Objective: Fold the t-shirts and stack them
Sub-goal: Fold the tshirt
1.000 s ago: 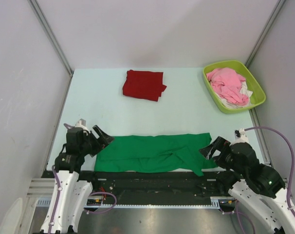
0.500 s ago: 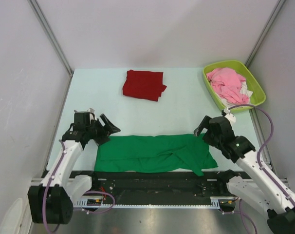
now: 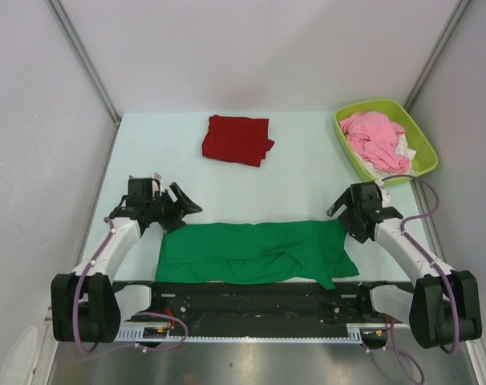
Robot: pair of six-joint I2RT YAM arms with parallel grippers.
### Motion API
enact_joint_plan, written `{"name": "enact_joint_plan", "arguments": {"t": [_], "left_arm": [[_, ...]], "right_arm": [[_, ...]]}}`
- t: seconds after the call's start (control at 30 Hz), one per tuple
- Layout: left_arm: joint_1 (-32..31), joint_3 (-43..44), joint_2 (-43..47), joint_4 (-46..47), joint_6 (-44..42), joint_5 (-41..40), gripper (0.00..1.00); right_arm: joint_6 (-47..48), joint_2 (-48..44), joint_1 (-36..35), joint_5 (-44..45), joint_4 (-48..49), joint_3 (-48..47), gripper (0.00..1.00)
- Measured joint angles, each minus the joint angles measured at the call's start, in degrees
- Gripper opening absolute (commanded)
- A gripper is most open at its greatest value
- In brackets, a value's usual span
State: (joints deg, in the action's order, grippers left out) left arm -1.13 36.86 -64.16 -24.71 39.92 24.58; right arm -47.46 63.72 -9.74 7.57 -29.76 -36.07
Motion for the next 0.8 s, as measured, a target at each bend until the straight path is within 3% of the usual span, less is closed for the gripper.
{"name": "enact_joint_plan", "arguments": {"t": [0.5, 0.6, 0.63, 0.7, 0.73, 0.8], "left_arm": [[0.02, -3.08, -3.8, 1.57, -0.28, -0.22, 0.82], [0.02, -3.5, -6.43, 1.2, 0.04, -1.01, 0.82], [0.02, -3.5, -7.1, 0.98, 0.13, -1.66, 0.82], [0.04, -3.5, -8.07, 0.5, 0.26, -2.95, 0.82], [0.02, -3.5, -8.66, 0.31, 0.42, -3.58, 0.82], [0.04, -3.34, -10.12, 0.17, 0.85, -4.55, 0.82]], "right_arm": [[0.2, 12.48, 0.98, -0.96, 9.97, -0.31, 0.77], [0.59, 13.49, 1.05, -0.9, 10.71, -0.68, 0.62], [0.76, 13.97, 1.09, -0.81, 10.84, -0.9, 0.52], [1.07, 14.88, 1.33, -0.74, 11.76, -1.11, 0.4], [1.18, 15.65, 1.44, -0.79, 12.13, -1.31, 0.23], [1.36, 16.92, 1.6, -0.74, 13.22, -1.57, 0.04]]}}
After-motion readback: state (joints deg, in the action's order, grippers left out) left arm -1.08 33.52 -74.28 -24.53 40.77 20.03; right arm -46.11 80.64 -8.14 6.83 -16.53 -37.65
